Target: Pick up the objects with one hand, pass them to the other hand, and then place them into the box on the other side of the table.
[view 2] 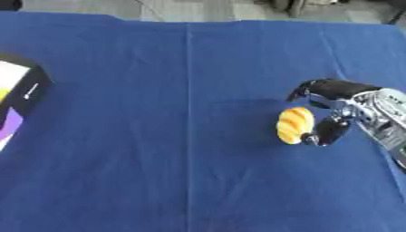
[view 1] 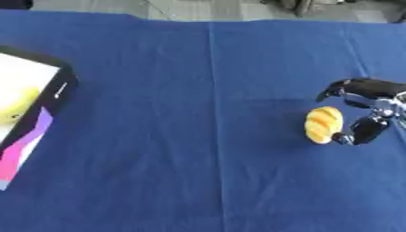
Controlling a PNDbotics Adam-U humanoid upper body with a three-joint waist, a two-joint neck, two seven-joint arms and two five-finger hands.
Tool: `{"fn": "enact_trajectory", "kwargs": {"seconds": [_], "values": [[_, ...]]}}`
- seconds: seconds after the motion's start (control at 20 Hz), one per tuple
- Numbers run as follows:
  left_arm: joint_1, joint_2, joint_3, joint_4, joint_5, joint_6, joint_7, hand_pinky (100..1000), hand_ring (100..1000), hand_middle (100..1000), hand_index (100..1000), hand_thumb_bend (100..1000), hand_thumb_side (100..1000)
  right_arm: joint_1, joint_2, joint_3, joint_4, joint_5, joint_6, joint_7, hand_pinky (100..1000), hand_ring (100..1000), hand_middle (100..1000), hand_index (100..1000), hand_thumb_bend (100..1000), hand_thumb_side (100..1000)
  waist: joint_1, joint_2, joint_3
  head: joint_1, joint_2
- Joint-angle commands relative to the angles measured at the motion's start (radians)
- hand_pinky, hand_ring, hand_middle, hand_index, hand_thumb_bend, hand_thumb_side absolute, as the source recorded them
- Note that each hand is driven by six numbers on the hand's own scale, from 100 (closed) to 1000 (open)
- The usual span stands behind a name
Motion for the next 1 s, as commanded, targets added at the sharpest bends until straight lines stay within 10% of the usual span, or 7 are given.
{"fn": "enact_trajectory", "kwargs": {"seconds": [0.05, 1.0], "values": [[-0.012, 0.013, 0.006, -0.022, -0.007, 0.004, 0.000, 813, 744, 741, 815, 670, 519, -0.017, -0.013, -0.003, 0.033, 0.025, -0.008, -0.001, 921, 921, 855, 867, 387, 100, 0.006, -0.013, 0.004, -0.008, -0.018], [-0.002, 0.017, 0.011, -0.021, -0.016, 0.006, 0.004, 814, 744, 741, 813, 669, 521, -0.012, -0.006, -0.037, -0.016, -0.041, 0.064, -0.140, 851, 719, 528, 588, 185, 100, 0.015, -0.017, 0.002, 0.001, -0.012]]}}
